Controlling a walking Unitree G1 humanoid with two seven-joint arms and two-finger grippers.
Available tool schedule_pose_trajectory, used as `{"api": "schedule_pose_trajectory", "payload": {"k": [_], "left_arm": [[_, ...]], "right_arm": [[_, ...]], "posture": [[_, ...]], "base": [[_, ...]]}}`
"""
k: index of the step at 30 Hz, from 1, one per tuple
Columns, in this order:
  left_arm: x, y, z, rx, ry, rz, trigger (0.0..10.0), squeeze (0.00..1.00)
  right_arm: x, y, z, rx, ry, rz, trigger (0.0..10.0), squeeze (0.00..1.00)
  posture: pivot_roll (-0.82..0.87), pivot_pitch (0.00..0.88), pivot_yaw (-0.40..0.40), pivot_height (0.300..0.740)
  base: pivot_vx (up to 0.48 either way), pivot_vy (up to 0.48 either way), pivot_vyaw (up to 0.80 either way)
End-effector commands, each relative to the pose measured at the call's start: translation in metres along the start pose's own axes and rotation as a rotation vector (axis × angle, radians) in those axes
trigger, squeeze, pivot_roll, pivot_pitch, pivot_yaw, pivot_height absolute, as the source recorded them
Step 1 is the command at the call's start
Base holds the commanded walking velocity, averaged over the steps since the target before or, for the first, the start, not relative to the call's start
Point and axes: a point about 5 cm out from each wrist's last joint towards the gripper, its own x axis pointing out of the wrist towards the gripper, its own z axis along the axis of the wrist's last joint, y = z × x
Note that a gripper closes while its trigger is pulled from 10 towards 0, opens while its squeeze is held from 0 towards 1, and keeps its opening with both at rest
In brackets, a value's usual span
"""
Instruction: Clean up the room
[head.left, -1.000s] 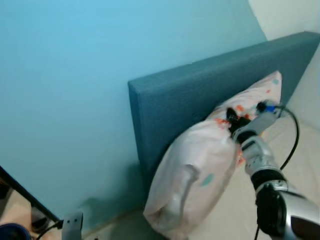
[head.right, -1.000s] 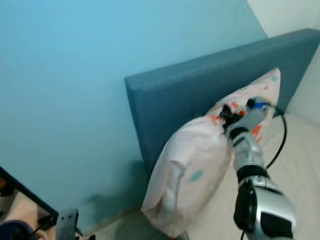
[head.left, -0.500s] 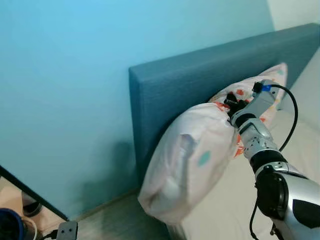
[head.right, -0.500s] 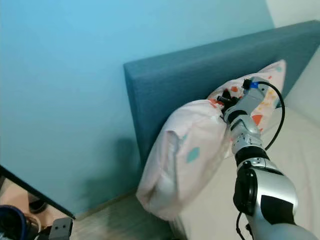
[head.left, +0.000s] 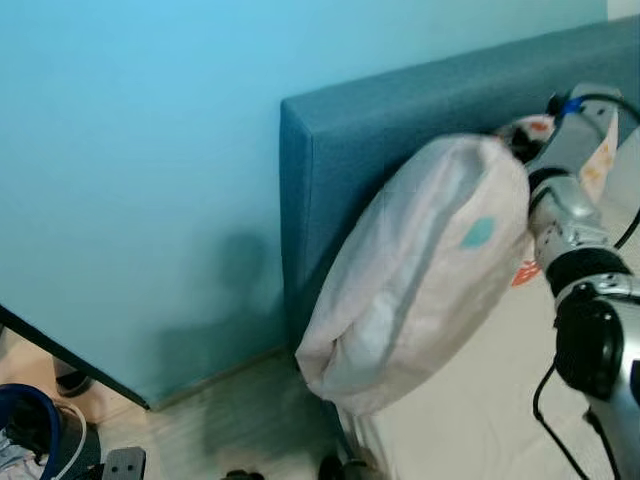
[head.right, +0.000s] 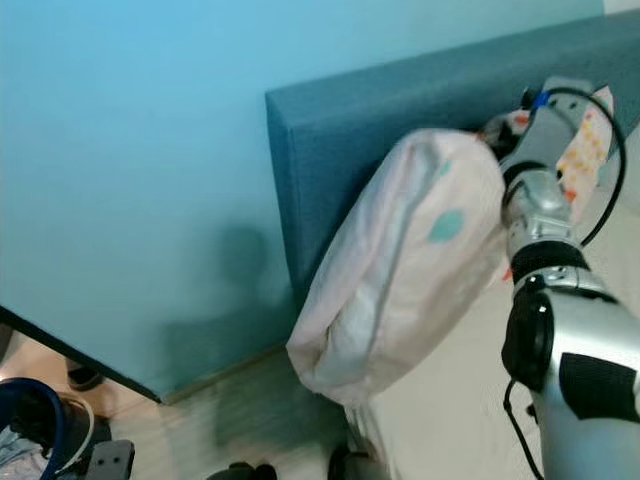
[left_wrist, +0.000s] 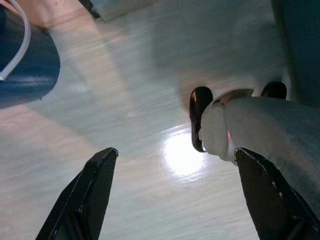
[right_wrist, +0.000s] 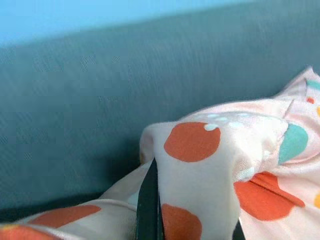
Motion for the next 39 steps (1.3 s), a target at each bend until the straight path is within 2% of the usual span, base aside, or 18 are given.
{"api": "schedule_pose_trajectory", "payload": {"k": [1,5,10,13,16,19,20,23,24,26,28,32,33,34,36,37,38,39], "left_arm": [[-0.006,0.004,-0.013,0.024,0.033,0.001,10.0,0.0],[-0.008,0.005,-0.013,0.03,0.015,0.003,10.0,0.0],[-0.009,0.005,-0.012,0.038,-0.007,-0.001,10.0,0.0],[-0.01,0.002,-0.013,0.04,-0.013,-0.006,10.0,0.0],[-0.009,0.0,-0.013,0.038,-0.015,-0.009,10.0,0.0],[-0.008,-0.003,-0.012,0.036,-0.016,-0.016,10.0,0.0],[-0.008,-0.003,-0.012,0.036,-0.016,-0.016,10.0,0.0],[-0.007,-0.006,-0.011,0.034,-0.016,-0.021,10.0,0.0],[-0.007,-0.006,-0.011,0.034,-0.016,-0.021,10.0,0.0],[-0.007,-0.006,-0.01,0.034,-0.015,-0.023,10.0,0.0],[-0.006,-0.006,-0.009,0.037,-0.015,-0.026,10.0,0.0],[-0.004,-0.007,-0.006,0.044,-0.02,-0.029,10.0,0.0],[-0.004,-0.007,-0.006,0.044,-0.02,-0.029,10.0,0.0],[-0.004,-0.008,-0.004,0.047,-0.024,-0.031,10.0,0.0],[-0.004,-0.009,-0.004,0.053,-0.026,-0.036,10.0,0.0],[-0.004,-0.009,-0.004,0.053,-0.026,-0.036,10.0,0.0],[-0.004,-0.009,-0.005,0.057,-0.027,-0.039,10.0,0.0],[-0.005,-0.011,-0.006,0.071,-0.026,-0.049,10.0,0.0]], "right_arm": [[0.005,0.001,0.046,0.006,-0.207,0.02,10.0,0.0],[0.006,0.005,0.052,-0.004,-0.242,0.024,10.0,0.0],[0.006,0.005,0.062,-0.071,-0.276,0.011,10.0,0.0],[0.006,-0.001,0.057,-0.106,-0.231,-0.012,10.0,0.0],[0.005,-0.009,0.05,-0.101,-0.199,-0.042,10.0,0.0],[0.001,-0.026,0.045,-0.073,-0.172,-0.111,10.0,0.0],[0.001,-0.026,0.045,-0.073,-0.172,-0.111,10.0,0.0],[-0.002,-0.045,0.058,0.055,-0.224,-0.158,10.0,0.0],[-0.002,-0.045,0.058,0.055,-0.224,-0.158,10.0,0.0],[-0.003,-0.053,0.071,0.151,-0.279,-0.168,10.0,0.0],[-0.004,-0.057,0.092,0.328,-0.371,-0.14,10.0,0.0],[-0.004,-0.056,0.115,0.575,-0.496,-0.045,10.0,0.0],[-0.004,-0.056,0.115,0.575,-0.496,-0.045,10.0,0.0],[-0.003,-0.05,0.116,0.694,-0.539,0.044,10.0,0.0],[-0.003,-0.046,0.106,0.758,-0.539,0.104,10.0,0.0],[-0.003,-0.046,0.106,0.758,-0.539,0.104,10.0,0.0],[-0.003,-0.044,0.1,0.775,-0.533,0.124,10.0,0.0],[-0.003,-0.041,0.078,0.787,-0.487,0.13,10.0,0.0]], "posture": [[0.09,0.308,-0.054,0.74],[0.1,0.312,-0.051,0.74],[0.1,0.317,-0.048,0.74],[0.1,0.318,-0.049,0.74],[0.09,0.315,-0.049,0.74],[0.09,0.31,-0.047,0.74],[0.09,0.31,-0.047,0.74],[0.08,0.305,-0.044,0.74],[0.08,0.305,-0.044,0.74],[0.08,0.3,-0.043,0.74],[0.07,0.296,-0.041,0.74],[0.07,0.297,-0.043,0.74],[0.07,0.297,-0.043,0.74],[0.07,0.3,-0.046,0.74],[0.06,0.305,-0.048,0.74],[0.06,0.305,-0.048,0.74],[0.06,0.305,-0.048,0.74],[0.05,0.316,-0.046,0.74]], "base": [[0.0,0.0,0.0],[0.0,0.0,0.0],[0.0,0.0,0.0],[0.0,0.0,0.0],[0.0,0.0,0.0],[0.0,0.0,0.0],[0.0,0.0,0.0],[0.0,0.0,0.0],[0.0,0.0,0.0],[0.0,0.0,0.0],[0.0,0.0,0.0],[0.0,0.0,0.0],[0.0,0.0,0.0],[0.0,0.0,0.0],[0.0,0.0,0.0],[0.0,0.0,0.0],[0.0,0.0,0.0],[0.0,0.0,0.0]]}}
